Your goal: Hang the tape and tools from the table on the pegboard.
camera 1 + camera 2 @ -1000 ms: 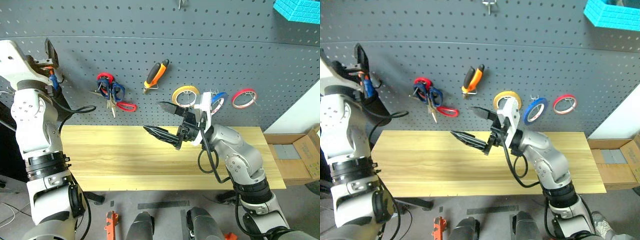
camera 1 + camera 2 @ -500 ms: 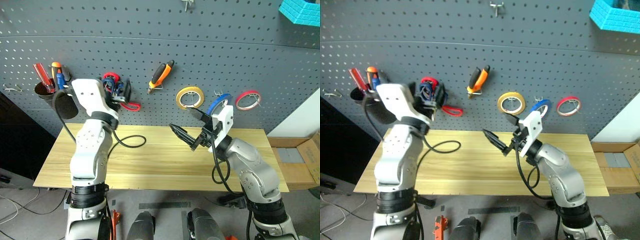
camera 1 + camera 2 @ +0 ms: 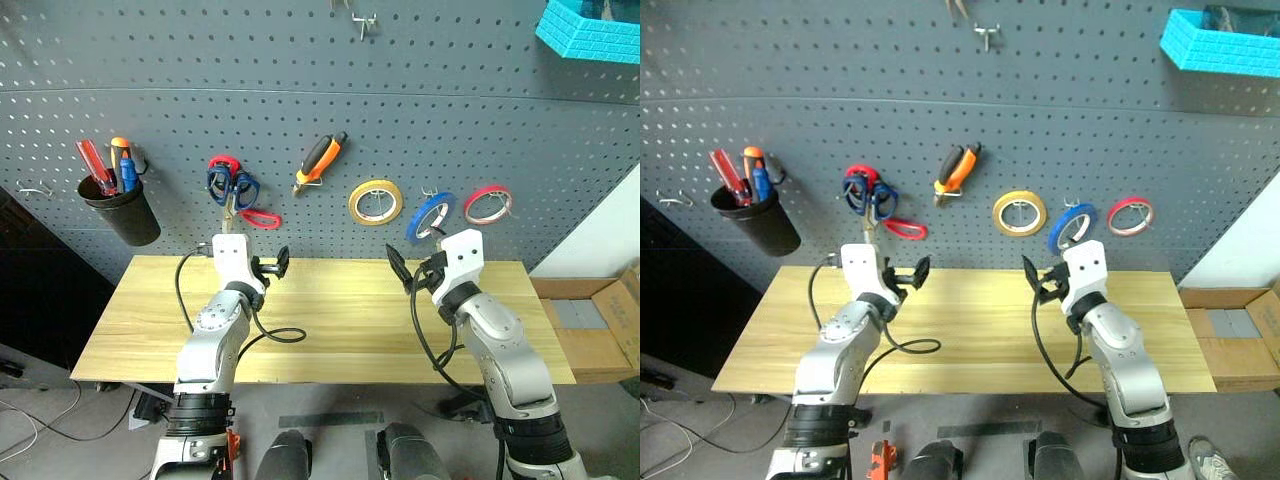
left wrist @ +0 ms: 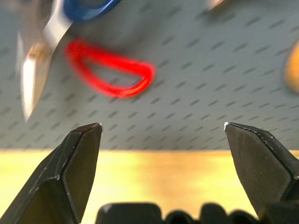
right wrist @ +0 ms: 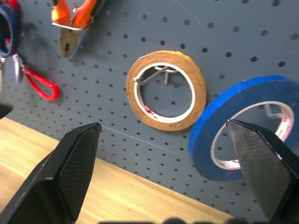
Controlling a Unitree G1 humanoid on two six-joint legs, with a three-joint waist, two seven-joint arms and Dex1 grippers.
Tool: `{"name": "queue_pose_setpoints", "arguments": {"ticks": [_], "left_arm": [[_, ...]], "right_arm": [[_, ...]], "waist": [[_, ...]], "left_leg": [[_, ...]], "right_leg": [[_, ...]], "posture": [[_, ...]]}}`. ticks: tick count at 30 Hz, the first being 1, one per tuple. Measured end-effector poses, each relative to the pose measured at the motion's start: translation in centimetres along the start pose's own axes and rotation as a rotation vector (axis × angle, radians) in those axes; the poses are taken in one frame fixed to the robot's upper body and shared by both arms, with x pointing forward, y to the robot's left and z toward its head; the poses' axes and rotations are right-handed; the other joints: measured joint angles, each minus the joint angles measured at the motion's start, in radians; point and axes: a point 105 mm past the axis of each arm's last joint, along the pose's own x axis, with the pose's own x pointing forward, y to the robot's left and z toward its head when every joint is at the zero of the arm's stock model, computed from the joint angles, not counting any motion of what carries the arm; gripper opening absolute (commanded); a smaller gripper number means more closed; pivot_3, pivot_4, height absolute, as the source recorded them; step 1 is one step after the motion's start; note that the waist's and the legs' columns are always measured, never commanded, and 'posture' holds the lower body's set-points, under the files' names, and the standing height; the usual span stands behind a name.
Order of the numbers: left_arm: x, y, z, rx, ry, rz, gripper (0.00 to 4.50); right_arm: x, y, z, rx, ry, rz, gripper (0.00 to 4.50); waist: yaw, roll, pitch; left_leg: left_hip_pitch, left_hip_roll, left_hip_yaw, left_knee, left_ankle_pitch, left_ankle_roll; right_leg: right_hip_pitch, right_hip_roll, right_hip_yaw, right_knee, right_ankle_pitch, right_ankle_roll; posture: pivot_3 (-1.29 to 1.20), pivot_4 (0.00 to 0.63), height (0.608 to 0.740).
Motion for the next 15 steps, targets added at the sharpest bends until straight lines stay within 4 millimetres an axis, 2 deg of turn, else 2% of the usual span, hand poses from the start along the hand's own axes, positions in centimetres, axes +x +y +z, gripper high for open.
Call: {"name": "queue_pose_setpoints", "arguments": {"ticks": [5, 11, 15], "left_arm": [[-0.7, 1.9, -2.5, 0.085, 0.11, 0.108, 4.48], [-0.7, 1.5, -2.7, 0.067, 0.118, 0.093, 4.48], [-1.0, 1.4, -2.9, 0.059, 0.119, 0.078, 4.48]], "right_arm": [[-0.5, -0.4, -2.3, 0.003, 0.078, -0.036, 4.5], [-0.6, -0.7, -2.5, 0.004, 0.08, -0.048, 4.5], [-0.6, -1.2, -3.3, -0.012, 0.111, -0.07, 4.5]], "waist": [[-0.002, 0.0, -0.004], [-0.001, 0.001, -0.007], [-0.002, 0.002, -0.009]], "left_leg": [[0.0, 0.0, 0.0, -0.001, 0.0, 0.0], [0.0, 0.0, 0.0, -0.002, 0.0, 0.0], [0.0, 0.0, 0.001, -0.003, 0.0, 0.0]], "right_leg": [[0.0, 0.0, 0.0, -0.002, 0.0, 0.0], [0.0, 0.0, 0.0, -0.002, 0.0, 0.0], [0.0, 0.0, 0.001, -0.003, 0.0, 0.0]], "posture": [[0.03, 0.112, 0.74], [0.03, 0.109, 0.74], [0.03, 0.109, 0.74]]}}
